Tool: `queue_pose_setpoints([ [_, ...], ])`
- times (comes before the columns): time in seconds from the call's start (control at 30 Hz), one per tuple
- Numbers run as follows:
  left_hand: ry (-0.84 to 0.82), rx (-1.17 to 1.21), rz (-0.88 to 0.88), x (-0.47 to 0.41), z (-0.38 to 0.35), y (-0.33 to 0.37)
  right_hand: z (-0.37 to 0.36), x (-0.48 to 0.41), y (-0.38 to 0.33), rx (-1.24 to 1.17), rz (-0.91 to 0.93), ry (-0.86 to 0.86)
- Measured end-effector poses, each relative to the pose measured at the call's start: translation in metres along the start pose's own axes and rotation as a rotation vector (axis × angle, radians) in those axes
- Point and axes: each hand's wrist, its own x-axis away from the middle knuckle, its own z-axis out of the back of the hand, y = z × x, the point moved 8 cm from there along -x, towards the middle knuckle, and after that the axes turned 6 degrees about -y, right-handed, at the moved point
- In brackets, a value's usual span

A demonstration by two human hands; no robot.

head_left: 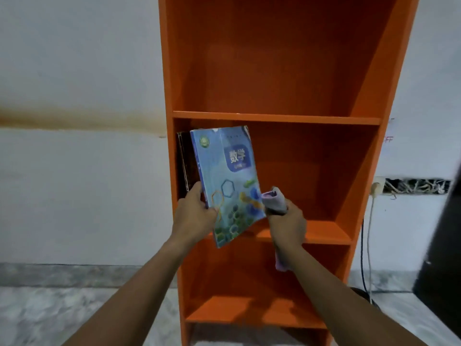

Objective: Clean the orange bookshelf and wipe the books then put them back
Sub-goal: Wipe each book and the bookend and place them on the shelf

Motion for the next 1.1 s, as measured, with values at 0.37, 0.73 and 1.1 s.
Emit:
queue_pose_setpoints([
  [0.37, 0.369, -0.238, 0.021, -0.041, -0.002, -0.05, -0.168, -0.028, -0.002, -0.018, -0.042, -0.494],
  [0.73, 0.381, -0.385, 0.058, -0.033, 0.011, -0.066, -0.167, -0.01, -0.008, 0.053, -0.055, -0.437],
  [1.1, 0.21, -0.372, 0.281, 0.058, -0.022, -0.052, -0.053, 0.069, 0.029, -0.274, -0.26, -0.293],
])
